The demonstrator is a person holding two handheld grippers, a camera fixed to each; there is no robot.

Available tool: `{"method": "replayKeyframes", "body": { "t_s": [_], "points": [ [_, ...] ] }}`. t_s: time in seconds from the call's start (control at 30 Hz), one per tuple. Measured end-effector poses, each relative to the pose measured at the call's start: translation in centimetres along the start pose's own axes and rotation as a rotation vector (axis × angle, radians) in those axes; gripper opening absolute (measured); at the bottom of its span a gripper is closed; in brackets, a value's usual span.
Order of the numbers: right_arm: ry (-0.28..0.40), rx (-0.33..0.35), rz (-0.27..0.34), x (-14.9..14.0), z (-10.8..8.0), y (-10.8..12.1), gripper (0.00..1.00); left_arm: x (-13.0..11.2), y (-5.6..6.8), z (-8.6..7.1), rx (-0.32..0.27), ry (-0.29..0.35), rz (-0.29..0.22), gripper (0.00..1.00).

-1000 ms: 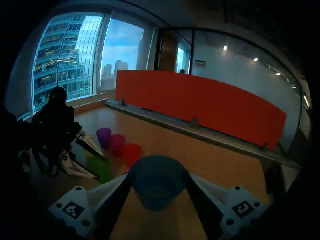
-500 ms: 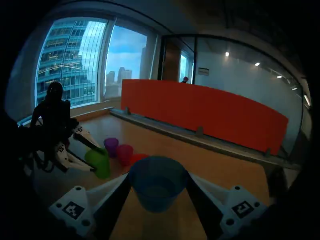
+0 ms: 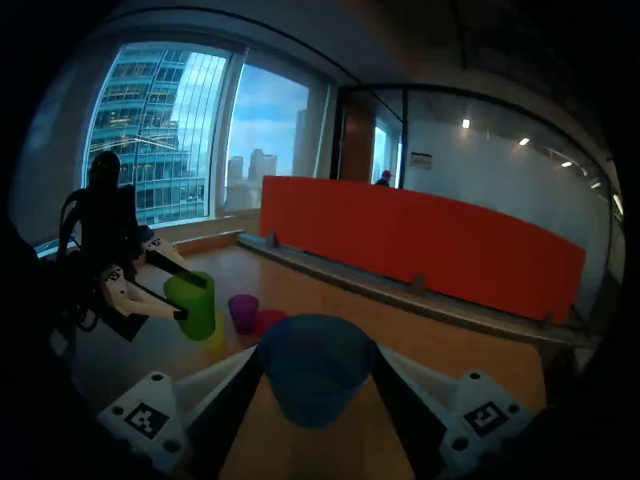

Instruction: Pour water

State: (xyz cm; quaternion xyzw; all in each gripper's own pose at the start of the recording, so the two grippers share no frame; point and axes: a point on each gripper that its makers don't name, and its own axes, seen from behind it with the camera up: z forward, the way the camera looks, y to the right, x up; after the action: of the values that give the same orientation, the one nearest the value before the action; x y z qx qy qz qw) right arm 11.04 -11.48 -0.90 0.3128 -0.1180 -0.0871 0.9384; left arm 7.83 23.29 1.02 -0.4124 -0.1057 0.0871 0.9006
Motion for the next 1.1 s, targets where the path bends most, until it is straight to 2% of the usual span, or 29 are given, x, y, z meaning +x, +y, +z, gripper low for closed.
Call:
{"method": "replayKeyframes", "body": {
  "t_s": [0.53,1.1],
  "points": [
    [0.065,0.040,-0.019,1.8,0.7,-2.8,0.93,3.8,-0.9,-4.0,0.051,0.114,-0.008,0.88],
    [0.092,0.066,-0.030,2.6,1.4,-4.3,0.93,4.8,-1.9,-5.9,0.072,0.149,-0.027,0.88]
  ]
}}
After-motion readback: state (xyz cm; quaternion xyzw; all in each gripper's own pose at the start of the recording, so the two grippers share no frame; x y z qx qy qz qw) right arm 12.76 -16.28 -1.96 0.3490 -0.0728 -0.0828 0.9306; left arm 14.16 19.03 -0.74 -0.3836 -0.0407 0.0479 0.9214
